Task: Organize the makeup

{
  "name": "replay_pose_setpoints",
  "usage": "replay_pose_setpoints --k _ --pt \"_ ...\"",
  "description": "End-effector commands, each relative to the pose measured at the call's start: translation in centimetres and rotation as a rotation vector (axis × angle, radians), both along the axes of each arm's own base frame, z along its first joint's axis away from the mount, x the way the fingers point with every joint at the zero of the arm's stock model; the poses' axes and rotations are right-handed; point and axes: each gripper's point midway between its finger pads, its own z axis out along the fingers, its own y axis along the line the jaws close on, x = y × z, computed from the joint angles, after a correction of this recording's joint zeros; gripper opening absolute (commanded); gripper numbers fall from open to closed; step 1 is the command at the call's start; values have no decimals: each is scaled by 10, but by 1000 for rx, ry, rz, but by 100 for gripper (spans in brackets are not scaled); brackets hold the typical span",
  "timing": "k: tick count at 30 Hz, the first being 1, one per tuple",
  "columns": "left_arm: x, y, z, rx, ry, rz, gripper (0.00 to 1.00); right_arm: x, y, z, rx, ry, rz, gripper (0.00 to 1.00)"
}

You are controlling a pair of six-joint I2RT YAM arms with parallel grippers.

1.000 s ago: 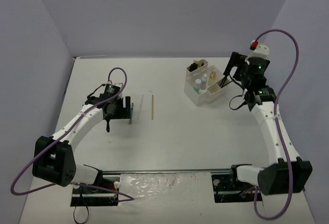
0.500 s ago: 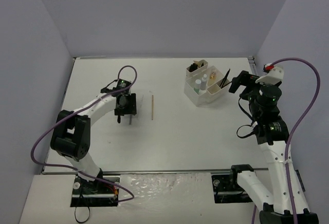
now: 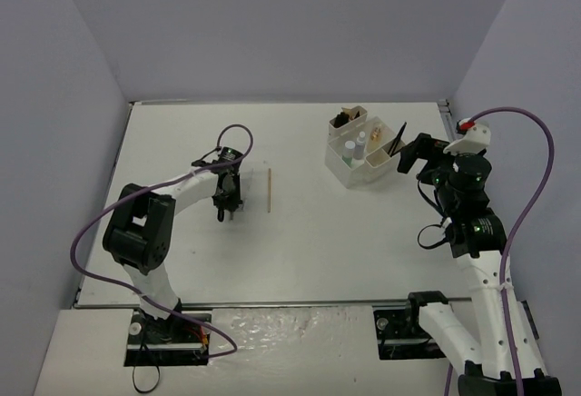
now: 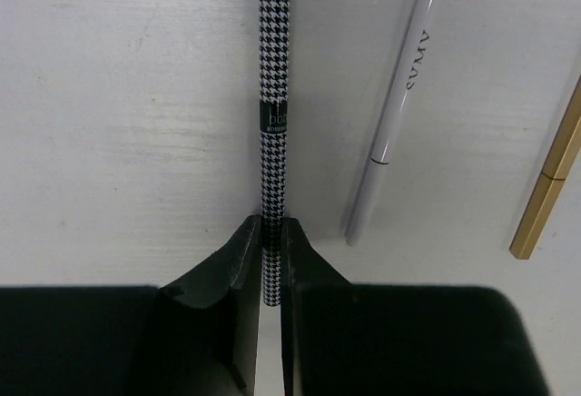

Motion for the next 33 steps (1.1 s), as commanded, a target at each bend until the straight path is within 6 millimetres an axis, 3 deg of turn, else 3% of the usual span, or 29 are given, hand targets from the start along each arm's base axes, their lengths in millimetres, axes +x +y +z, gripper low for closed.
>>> replay_pose_setpoints --k 1,5,8,15,19,23,27,33 --pt "1 2 10 -3 -53 26 0 4 14 23 23 -80 81 99" --pt "0 -3 35 -30 -118 4 0 4 35 24 27 -75 205 99" --pt "4 -21 76 -61 -252 -92 0 2 59 27 42 -72 329 99" --pt "-13 -95 179 -175 -635 -417 0 -12 120 27 94 -35 664 97" --pt "-40 -136 228 -224 -815 -629 0 -25 151 22 152 13 834 95" --pt "-67 -166 253 -237 -900 -809 0 -37 175 19 184 52 956 93" --pt "-85 -189 265 -232 -946 -948 0 -44 188 16 193 70 1026 92" --pt "-93 -206 273 -226 -979 -1019 0 -47 197 5 211 114 1079 88"
